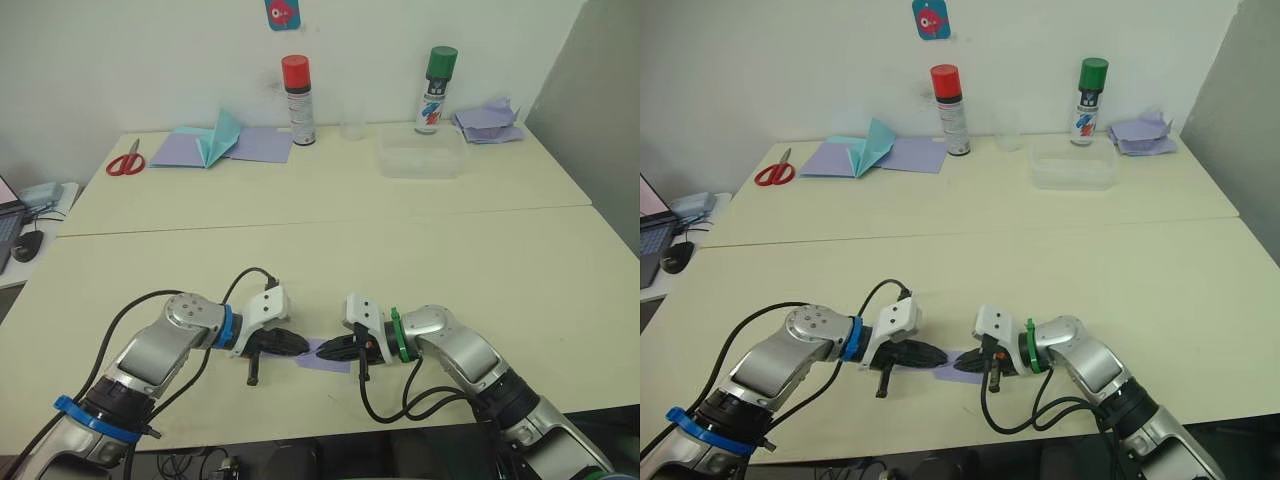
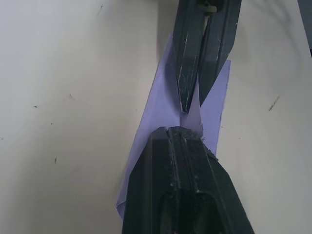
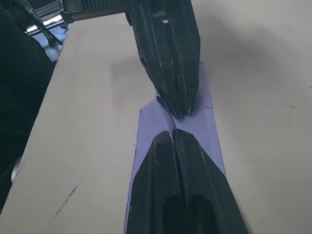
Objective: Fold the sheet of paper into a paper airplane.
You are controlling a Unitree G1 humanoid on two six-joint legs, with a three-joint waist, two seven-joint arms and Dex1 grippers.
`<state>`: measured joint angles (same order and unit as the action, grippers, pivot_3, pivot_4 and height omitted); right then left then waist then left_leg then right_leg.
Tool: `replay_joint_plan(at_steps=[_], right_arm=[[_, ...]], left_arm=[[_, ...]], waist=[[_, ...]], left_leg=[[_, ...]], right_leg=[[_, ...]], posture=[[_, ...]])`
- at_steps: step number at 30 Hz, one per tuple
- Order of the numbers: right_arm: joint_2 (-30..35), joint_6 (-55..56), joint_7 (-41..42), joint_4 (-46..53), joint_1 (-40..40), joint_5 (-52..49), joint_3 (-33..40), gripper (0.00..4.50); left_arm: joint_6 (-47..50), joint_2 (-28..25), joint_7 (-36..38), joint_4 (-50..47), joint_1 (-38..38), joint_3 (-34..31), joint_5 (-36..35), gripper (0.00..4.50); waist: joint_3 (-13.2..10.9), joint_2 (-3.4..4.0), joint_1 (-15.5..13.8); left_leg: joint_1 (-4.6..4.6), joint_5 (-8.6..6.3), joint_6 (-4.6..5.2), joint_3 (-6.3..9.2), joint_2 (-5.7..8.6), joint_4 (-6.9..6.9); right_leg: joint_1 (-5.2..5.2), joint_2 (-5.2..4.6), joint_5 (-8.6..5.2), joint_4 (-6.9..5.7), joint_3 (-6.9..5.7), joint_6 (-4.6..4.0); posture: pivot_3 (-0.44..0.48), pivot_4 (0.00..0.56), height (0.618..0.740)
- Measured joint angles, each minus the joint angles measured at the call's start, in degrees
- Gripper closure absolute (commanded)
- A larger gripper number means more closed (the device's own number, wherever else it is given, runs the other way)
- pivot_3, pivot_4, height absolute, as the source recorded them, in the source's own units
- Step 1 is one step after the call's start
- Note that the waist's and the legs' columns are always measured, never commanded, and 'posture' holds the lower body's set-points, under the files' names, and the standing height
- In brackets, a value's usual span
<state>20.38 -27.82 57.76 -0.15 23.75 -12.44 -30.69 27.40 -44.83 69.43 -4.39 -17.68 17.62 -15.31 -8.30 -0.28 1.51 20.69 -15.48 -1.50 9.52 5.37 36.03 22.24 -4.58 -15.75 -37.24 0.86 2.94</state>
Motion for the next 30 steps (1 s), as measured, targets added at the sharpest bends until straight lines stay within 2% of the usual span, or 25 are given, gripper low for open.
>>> replay_joint_plan(at_steps=[6, 21, 30], right_arm=[[0.3, 0.38, 1.23, -0.09, 0.13, 0.01, 0.03, 4.45], [0.42, 0.45, 1.98, -0.21, 0.38, 0.19, 0.04, 4.45], [0.31, 0.5, 2.01, -0.57, 0.55, 0.22, 0.01, 4.45]], left_arm=[[1.08, -0.1, -0.99, 4.13, -1.64, -2.91, -0.21, 4.5], [4.43, 0.67, 0.02, 0.13, -0.49, -3.51, -2.7, 4.5], [-1.8, -1.49, 1.29, 0.32, 1.19, -2.34, 0.42, 4.5]], waist=[[0.0, -0.01, 0.03], [-0.02, -0.02, 0.0], [-0.01, 0.0, 0.0]], left_leg=[[0.07, 0.0, -0.01, -0.01, 0.02, 0.01], [0.12, 0.0, -0.02, -0.02, 0.03, 0.02], [0.11, -0.01, -0.02, -0.03, 0.03, 0.01]], right_leg=[[0.02, 0.01, 0.0, -0.02, 0.02, 0.0], [0.02, -0.02, 0.01, -0.01, 0.04, -0.01], [0.01, -0.02, 0.01, -0.01, 0.04, -0.01]], posture=[[0.0, 0.15, 0.74], [0.0, 0.15, 0.74], [0.0, 0.15, 0.74]])
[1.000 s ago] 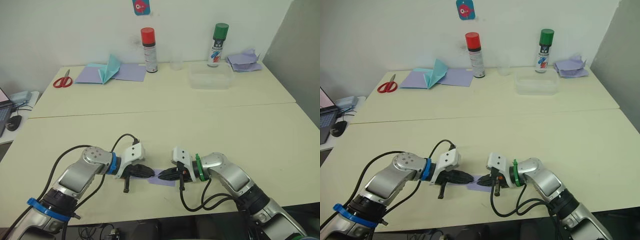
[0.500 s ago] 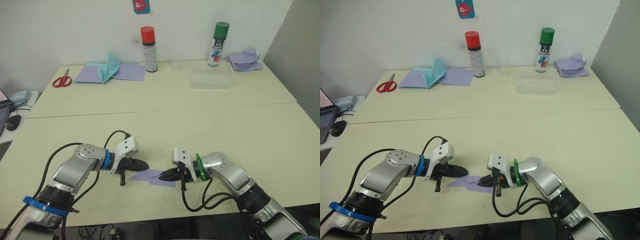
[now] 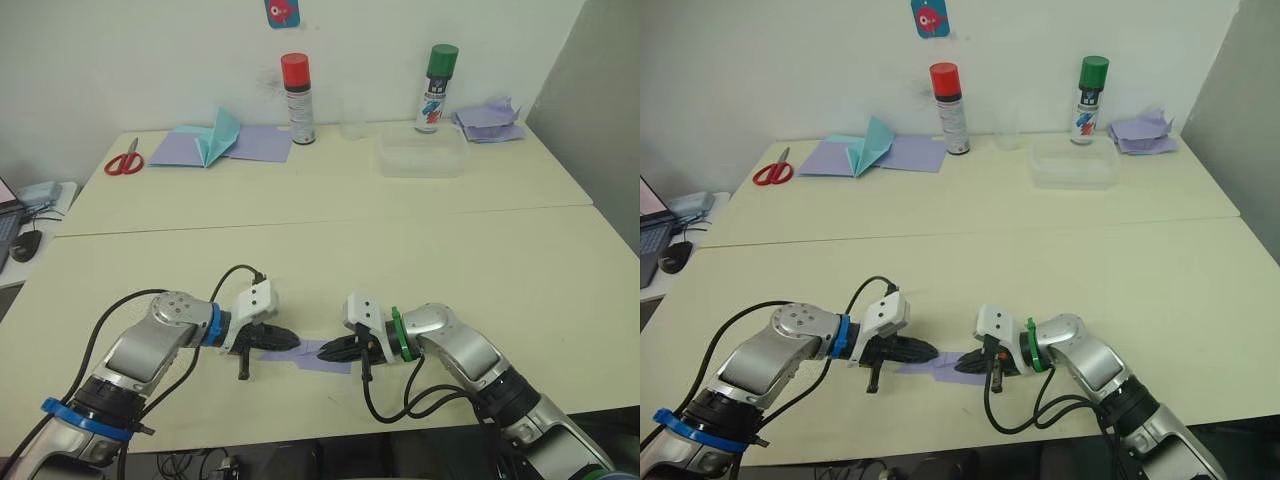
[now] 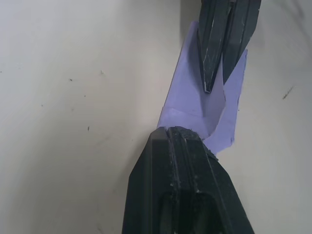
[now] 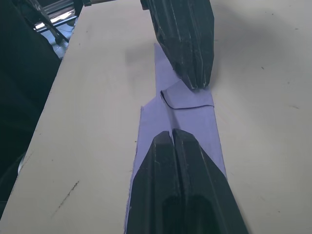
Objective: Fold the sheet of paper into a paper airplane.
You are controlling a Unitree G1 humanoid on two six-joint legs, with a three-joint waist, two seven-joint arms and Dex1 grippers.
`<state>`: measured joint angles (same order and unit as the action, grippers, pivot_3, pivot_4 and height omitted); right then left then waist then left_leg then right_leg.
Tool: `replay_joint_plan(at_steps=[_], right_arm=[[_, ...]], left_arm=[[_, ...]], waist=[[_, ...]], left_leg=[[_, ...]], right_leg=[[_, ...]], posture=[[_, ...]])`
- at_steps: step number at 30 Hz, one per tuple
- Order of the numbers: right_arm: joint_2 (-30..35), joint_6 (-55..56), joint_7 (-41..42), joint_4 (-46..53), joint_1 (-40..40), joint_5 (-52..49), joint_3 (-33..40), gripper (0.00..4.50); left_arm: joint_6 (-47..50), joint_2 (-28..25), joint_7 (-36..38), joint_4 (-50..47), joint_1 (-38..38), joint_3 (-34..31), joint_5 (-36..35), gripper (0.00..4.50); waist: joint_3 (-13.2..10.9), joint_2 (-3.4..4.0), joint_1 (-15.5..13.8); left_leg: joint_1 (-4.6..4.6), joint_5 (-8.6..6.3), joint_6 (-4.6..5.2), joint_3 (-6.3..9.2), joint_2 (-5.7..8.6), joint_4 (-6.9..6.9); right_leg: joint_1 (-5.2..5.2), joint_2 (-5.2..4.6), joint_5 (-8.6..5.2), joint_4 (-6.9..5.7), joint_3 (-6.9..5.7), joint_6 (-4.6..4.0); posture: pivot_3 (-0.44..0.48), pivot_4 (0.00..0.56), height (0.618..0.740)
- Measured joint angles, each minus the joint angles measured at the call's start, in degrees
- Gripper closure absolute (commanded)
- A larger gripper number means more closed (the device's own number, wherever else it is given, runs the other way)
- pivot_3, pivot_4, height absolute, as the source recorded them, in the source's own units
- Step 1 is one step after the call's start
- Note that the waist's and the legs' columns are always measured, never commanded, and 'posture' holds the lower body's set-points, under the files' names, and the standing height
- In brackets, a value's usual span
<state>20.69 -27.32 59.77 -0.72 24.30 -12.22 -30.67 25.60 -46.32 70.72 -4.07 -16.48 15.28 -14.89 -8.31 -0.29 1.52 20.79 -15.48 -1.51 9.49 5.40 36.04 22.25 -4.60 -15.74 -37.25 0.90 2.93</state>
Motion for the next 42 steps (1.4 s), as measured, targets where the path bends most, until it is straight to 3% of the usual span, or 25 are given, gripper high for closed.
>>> replay_joint_plan(at_steps=[1, 4, 8, 12, 16, 19, 22, 26, 35, 42], right_arm=[[0.0, 0.0, 0.02, -0.02, 0.0, 0.0, 0.0, 4.45], [0.07, -0.11, 0.45, 0.14, -0.01, -0.03, -0.03, 3.9], [0.9, -1.96, 1.9, 1.79, -0.08, -0.69, 0.0, 2.56], [6.1, -4.53, 4.98, 6.1, -0.11, -2.04, 0.3, 1.24], [13.05, -10.73, 9.02, 11.43, -0.12, -6.57, 3.78, 1.24], [10.56, -13.79, 7.34, 12.84, 1.64, -9.96, 8.37, 1.92], [3.8, -13.54, 1.47, 10.41, 3.94, -9.98, 10.93, 3.0], [-0.03, -10.89, -3.79, 5.72, 3.91, -6.78, 10.31, 4.46], [-2.67, -1.9, -5.76, 0.28, -0.62, 0.81, 2.64, 4.46], [-2.99, 1.59, -5.22, -0.97, -0.67, 2.82, 2.04, 4.46]], left_arm=[[-0.93, 0.0, 0.07, 0.22, -0.01, 0.14, 0.4, 4.5], [-3.67, 0.01, 0.16, 0.97, -0.07, 0.6, 1.87, 4.5], [-6.21, 0.08, 0.13, 1.74, -0.23, 1.38, 3.01, 4.5], [-7.23, 0.23, 0.18, 1.85, -0.41, 1.8, 3.56, 4.5], [-7.74, 0.1, 0.67, 1.93, -0.35, 1.76, 3.84, 4.5], [-8.32, -0.3, 1.01, 1.91, -0.01, 1.58, 4.35, 4.5], [-8.38, -0.1, 0.81, 1.61, 0.21, 1.68, 4.77, 4.5], [-8.64, 0.37, 0.56, 1.12, 0.49, 1.79, 4.77, 4.5], [-8.57, 0.43, 0.68, 1.53, -0.28, 1.76, 4.86, 4.5], [-8.59, 0.43, 0.75, 1.73, -0.42, 1.77, 5.04, 4.5]], waist=[[0.01, 0.0, 0.0], [0.02, 0.0, 0.0], [0.05, 0.06, -0.02], [0.08, 0.11, -0.19], [0.08, 0.11, -0.16], [0.1, 0.13, -0.06], [0.13, 0.18, 0.01], [0.13, 0.15, -0.32], [0.13, 0.17, -0.18], [0.14, 0.17, -0.16]], left_leg=[[-0.01, 0.0, 0.0, 0.0, 0.0, 0.0], [-0.02, 0.0, 0.0, 0.0, 0.0, 0.0], [-0.05, 0.0, 0.01, 0.01, 0.0, 0.01], [-0.04, 0.0, 0.02, 0.01, 0.03, 0.05], [0.0, -0.01, 0.02, -0.03, 0.01, 0.03], [-0.02, -0.01, 0.02, 0.0, -0.06, 0.01], [-0.03, 0.0, 0.02, 0.0, -0.03, 0.01], [-0.01, 0.0, 0.01, -0.03, 0.14, 0.03], [-0.02, -0.03, 0.06, -0.09, 0.1, 0.03], [-0.06, -0.03, 0.05, -0.09, 0.06, 0.03]], right_leg=[[0.0, 0.0, 0.0, 0.0, 0.0, 0.0], [0.0, 0.0, 0.0, 0.0, 0.0, 0.0], [-0.01, 0.0, 0.0, -0.01, -0.02, 0.0], [-0.03, -0.01, 0.0, 0.01, -0.03, 0.01], [-0.08, -0.03, 0.0, 0.02, -0.01, 0.01], [-0.06, -0.12, 0.0, -0.01, -0.02, 0.01], [-0.04, -0.13, 0.0, -0.07, -0.02, 0.01], [0.02, -0.11, 0.02, -0.02, 0.01, -0.03], [0.0, -0.1, 0.03, -0.06, 0.0, -0.05], [0.0, -0.06, 0.03, -0.07, 0.0, -0.05]], posture=[[0.0, 0.15, 0.74], [0.0, 0.15, 0.74], [0.0, 0.15, 0.74], [0.0, 0.15, 0.74], [0.0, 0.15, 0.74], [0.0, 0.15, 0.74], [0.0, 0.15, 0.74], [0.0, 0.15, 0.74], [0.0, 0.15, 0.74], [0.0, 0.15, 0.74]])
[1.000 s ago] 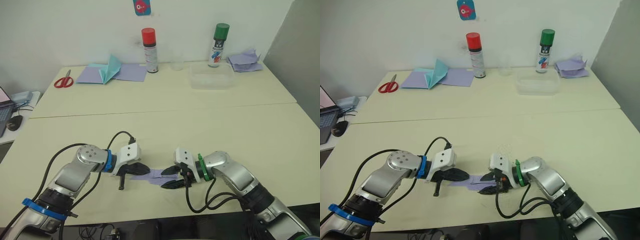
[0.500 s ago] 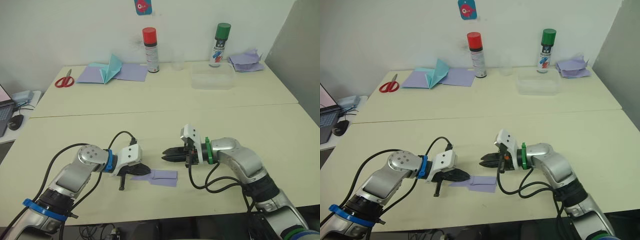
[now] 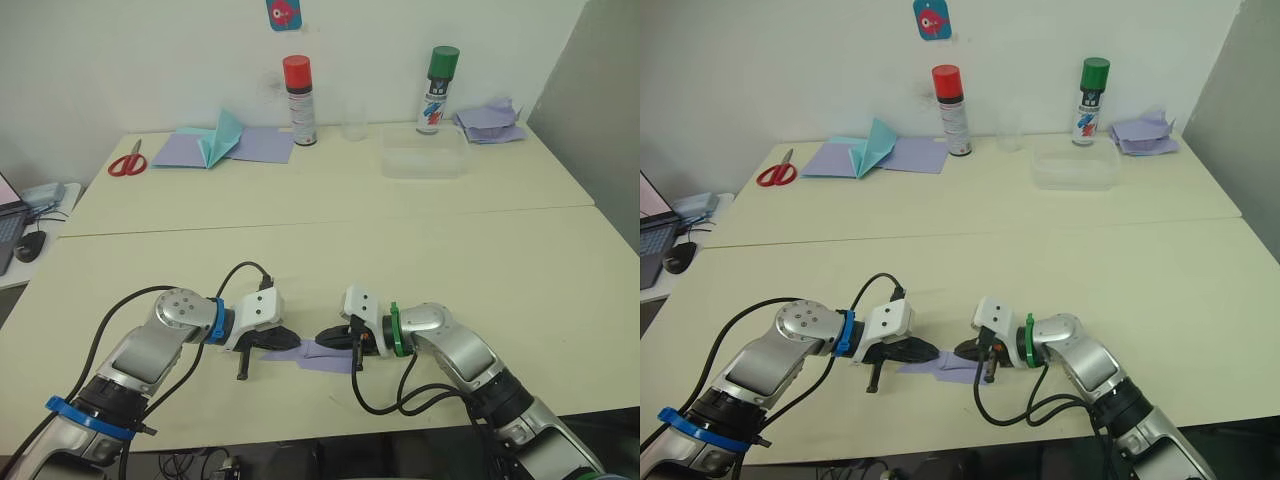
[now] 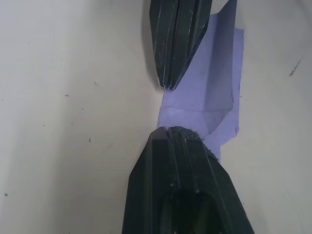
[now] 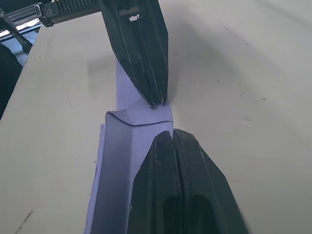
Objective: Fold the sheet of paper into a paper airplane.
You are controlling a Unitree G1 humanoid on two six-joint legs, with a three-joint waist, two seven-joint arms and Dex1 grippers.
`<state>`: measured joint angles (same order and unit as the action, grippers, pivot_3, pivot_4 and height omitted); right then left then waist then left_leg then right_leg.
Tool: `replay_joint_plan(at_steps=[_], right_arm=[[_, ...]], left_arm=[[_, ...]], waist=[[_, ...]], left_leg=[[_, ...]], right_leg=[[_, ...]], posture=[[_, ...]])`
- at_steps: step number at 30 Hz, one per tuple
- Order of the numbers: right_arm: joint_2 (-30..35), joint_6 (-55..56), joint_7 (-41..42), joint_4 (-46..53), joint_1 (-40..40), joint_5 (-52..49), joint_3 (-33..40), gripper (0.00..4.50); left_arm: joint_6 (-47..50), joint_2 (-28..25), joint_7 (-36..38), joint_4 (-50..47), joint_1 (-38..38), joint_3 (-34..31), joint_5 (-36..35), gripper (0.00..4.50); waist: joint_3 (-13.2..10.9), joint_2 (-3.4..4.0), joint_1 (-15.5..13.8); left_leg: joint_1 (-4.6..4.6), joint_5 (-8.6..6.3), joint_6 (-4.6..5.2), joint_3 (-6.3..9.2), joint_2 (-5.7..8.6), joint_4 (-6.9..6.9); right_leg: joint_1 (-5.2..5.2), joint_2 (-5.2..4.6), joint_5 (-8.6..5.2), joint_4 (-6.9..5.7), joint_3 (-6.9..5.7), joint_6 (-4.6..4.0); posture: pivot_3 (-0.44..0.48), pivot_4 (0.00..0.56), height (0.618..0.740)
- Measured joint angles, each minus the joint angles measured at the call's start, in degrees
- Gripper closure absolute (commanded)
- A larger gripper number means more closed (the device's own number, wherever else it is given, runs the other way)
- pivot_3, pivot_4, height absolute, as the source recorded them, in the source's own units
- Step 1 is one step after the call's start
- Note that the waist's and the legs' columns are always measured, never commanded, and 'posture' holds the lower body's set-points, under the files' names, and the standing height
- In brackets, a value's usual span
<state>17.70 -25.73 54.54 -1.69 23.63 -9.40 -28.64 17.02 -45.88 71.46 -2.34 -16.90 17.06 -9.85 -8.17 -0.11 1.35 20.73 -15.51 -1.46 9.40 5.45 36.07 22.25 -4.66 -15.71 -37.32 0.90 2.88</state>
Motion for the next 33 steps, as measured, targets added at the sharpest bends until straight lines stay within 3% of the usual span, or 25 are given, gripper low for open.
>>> replay_joint_plan(at_steps=[5, 11, 23, 29, 33], right_arm=[[1.26, 1.8, 0.59, -0.09, 0.05, 1.53, -0.45, 4.46], [8.08, 3.25, 3.03, 3.85, -1.07, 2.56, -1.01, 4.46], [20.23, -1.51, 7.46, 14.07, -7.98, -1.33, 4.88, 4.46], [17.42, -6.27, 6.43, 12.85, -5.58, -7.05, 11.75, 4.46], [12.79, -6.1, 4.54, 11.55, -2.52, -7.36, 11.47, 4.46]], left_arm=[[0.0, 0.26, -0.09, 0.24, -0.11, 0.16, 0.03, 4.5], [-0.01, 1.06, -0.28, 0.73, -0.64, 0.78, 0.64, 4.5], [-0.27, 1.9, -0.48, 1.56, -1.19, 1.24, 0.9, 4.5], [-0.29, 1.86, 0.16, 2.21, -1.39, 0.93, 1.01, 4.5], [-0.69, 1.88, 0.34, 2.14, -1.33, 0.95, 1.01, 4.5]], waist=[[0.03, 0.03, -0.03], [0.26, 0.12, -0.45], [0.56, -0.06, -1.34], [0.5, -0.06, -1.22], [0.52, -0.11, -1.25]], left_leg=[[-0.04, 0.0, 0.0, 0.01, 0.02, 0.0], [-0.21, -0.02, 0.04, 0.01, 0.06, 0.0], [-0.23, -0.04, 0.06, -0.01, 0.03, 0.0], [-0.23, -0.03, 0.06, -0.01, -0.05, -0.01], [-0.22, -0.03, 0.06, 0.04, -0.06, -0.02]], right_leg=[[0.0, 0.0, 0.0, 0.02, -0.01, 0.0], [-0.1, -0.02, -0.01, 0.13, -0.01, 0.02], [-0.38, -0.03, -0.15, 0.2, -0.02, 0.25], [-0.41, -0.02, -0.15, 0.18, -0.03, 0.25], [-0.4, 0.01, -0.01, 0.19, -0.06, 0.02]], posture=[[0.0, 0.15, 0.74], [0.0, 0.15, 0.74], [0.0, 0.15, 0.74], [0.0, 0.15, 0.74], [0.0, 0.15, 0.74]])
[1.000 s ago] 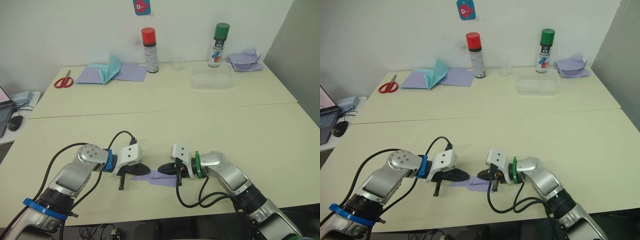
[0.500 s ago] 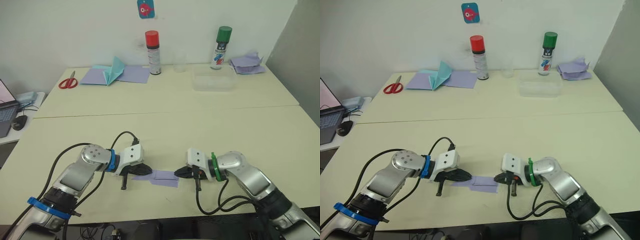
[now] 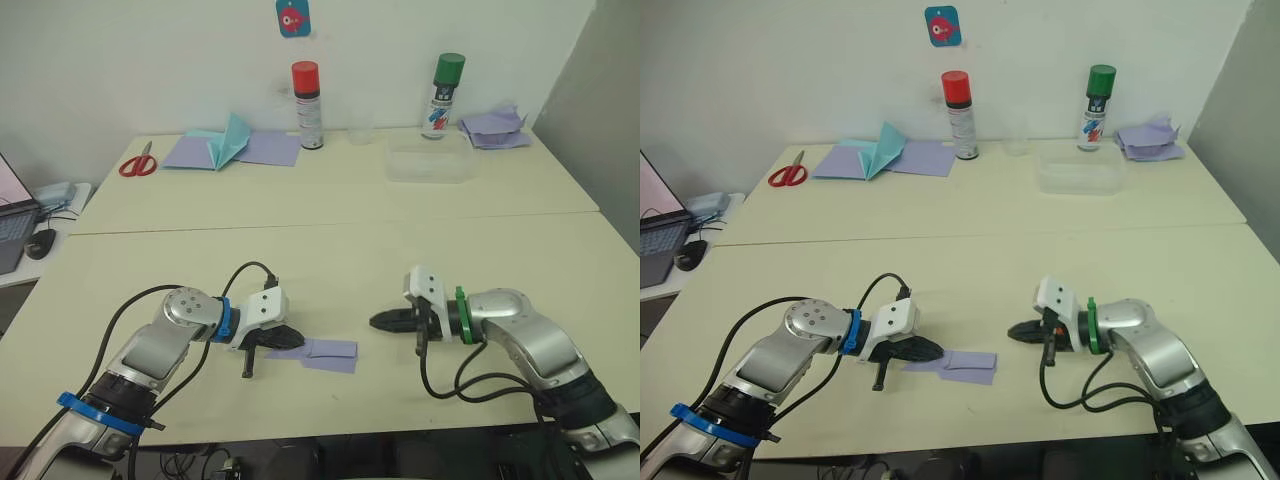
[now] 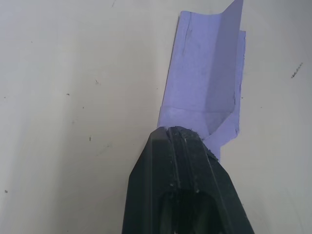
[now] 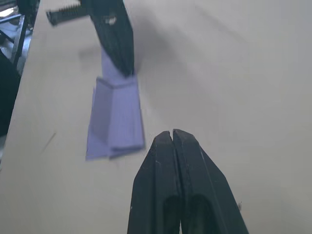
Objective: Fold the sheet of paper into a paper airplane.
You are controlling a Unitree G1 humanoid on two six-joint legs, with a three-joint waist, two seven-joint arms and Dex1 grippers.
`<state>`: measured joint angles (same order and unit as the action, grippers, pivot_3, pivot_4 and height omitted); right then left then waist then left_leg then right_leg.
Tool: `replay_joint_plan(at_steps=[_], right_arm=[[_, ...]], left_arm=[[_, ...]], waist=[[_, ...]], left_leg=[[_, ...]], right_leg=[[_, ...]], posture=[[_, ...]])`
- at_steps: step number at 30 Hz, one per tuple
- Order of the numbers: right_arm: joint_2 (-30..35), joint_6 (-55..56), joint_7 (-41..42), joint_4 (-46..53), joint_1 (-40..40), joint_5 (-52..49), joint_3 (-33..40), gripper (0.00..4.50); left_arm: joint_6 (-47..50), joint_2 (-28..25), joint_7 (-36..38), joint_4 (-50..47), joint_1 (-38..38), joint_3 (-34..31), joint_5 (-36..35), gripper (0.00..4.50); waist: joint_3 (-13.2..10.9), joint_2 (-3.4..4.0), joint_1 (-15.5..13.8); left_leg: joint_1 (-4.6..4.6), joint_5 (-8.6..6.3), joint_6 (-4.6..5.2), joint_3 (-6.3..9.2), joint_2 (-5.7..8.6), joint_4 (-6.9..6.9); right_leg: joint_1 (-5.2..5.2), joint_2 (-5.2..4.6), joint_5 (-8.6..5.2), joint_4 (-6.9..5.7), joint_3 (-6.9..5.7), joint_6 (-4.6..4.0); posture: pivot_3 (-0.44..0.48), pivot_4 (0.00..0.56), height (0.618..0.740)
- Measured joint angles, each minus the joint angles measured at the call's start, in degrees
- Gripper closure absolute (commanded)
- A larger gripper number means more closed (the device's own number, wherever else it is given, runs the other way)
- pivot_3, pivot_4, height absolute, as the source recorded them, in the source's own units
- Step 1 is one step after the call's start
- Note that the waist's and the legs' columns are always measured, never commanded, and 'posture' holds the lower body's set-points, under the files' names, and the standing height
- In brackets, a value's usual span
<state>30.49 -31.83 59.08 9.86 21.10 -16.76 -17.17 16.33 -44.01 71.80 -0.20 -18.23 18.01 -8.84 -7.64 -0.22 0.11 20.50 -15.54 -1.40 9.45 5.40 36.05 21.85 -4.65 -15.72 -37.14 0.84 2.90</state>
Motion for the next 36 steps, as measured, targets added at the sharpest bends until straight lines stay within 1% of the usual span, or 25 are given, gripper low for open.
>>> replay_joint_plan(at_steps=[3, 6, 10, 15, 24, 27, 32, 36], right_arm=[[-4.07, 0.02, -1.55, -1.7, -0.02, 1.15, -3.43, 4.46], [-6.41, 0.24, -2.17, -3.08, -0.01, 2.68, -6.81, 4.46], [-6.35, 1.58, -2.06, -4.03, -0.7, 5.83, -10.95, 4.46], [-5.07, 5.87, -1.05, -4.34, -0.1, 8.77, -13.33, 4.46], [-5.48, 8.72, 0.2, -6.23, 0.2, 9.54, -13.26, 4.46], [-6.35, 7.02, 0.3, -6.18, -0.35, 8.52, -12.22, 4.46], [-6.9, 6.89, 0.65, -6.24, -0.3, 8.91, -12.39, 4.46], [-6.92, 7.42, 0.6, -6.65, 0.24, 9.6, -12.98, 4.46]], left_arm=[[-0.19, -0.01, 0.28, -0.01, -0.04, -0.03, 0.0, 4.5], [-0.19, 0.0, 0.2, 0.05, -0.14, -0.01, 0.0, 4.5], [-0.19, -0.01, 0.13, 0.04, -0.14, 0.01, 0.03, 4.5], [-0.18, -0.01, -0.12, -0.09, 0.16, -0.01, 0.06, 4.5], [-0.53, 0.21, -1.34, -0.88, 1.2, -0.56, 0.07, 4.5], [-0.53, 1.19, -1.47, -0.83, 1.02, -0.78, 0.09, 4.5], [-0.56, 4.46, -2.49, -0.28, 0.39, 0.1, 0.32, 4.5], [-0.79, 4.56, -2.36, -0.29, 0.35, 0.15, 0.55, 4.5]], waist=[[-0.01, 0.02, 0.0], [-0.01, 0.02, 0.0], [-0.01, 0.02, 0.01], [0.02, 0.03, 0.03], [0.04, 0.02, 0.01], [0.03, 0.03, -0.02], [0.02, -0.01, 0.05], [0.02, -0.01, 0.09]], left_leg=[[0.08, 0.0, -0.01, -0.03, 0.03, 0.0], [0.11, 0.01, -0.01, -0.03, 0.03, 0.02], [0.1, 0.01, -0.01, -0.03, 0.03, 0.02], [0.0, 0.0, 0.0, -0.04, 0.02, 0.01], [-0.06, 0.0, 0.0, -0.02, 0.01, 0.01], [-0.06, 0.0, 0.0, -0.02, 0.02, 0.01], [0.01, 0.0, -0.01, -0.04, 0.02, 0.01], [0.02, 0.0, -0.01, -0.03, 0.0, -0.01]], right_leg=[[0.16, 0.0, 0.01, -0.04, 0.05, -0.01], [0.31, 0.0, 0.01, -0.05, 0.05, -0.01], [0.34, 0.01, 0.0, -0.05, 0.04, -0.01], [0.32, 0.02, 0.0, -0.03, 0.03, 0.01], [0.27, 0.02, 0.0, -0.04, 0.03, 0.01], [0.27, 0.02, 0.0, -0.04, 0.03, 0.0], [0.26, 0.02, 0.0, -0.03, 0.05, 0.0], [0.3, 0.03, 0.0, -0.04, 0.04, -0.01]], posture=[[0.0, 0.15, 0.74], [0.0, 0.15, 0.74], [0.0, 0.15, 0.74], [0.0, 0.15, 0.74], [0.0, 0.15, 0.74], [0.0, 0.15, 0.74], [0.0, 0.15, 0.74], [0.0, 0.15, 0.74]])
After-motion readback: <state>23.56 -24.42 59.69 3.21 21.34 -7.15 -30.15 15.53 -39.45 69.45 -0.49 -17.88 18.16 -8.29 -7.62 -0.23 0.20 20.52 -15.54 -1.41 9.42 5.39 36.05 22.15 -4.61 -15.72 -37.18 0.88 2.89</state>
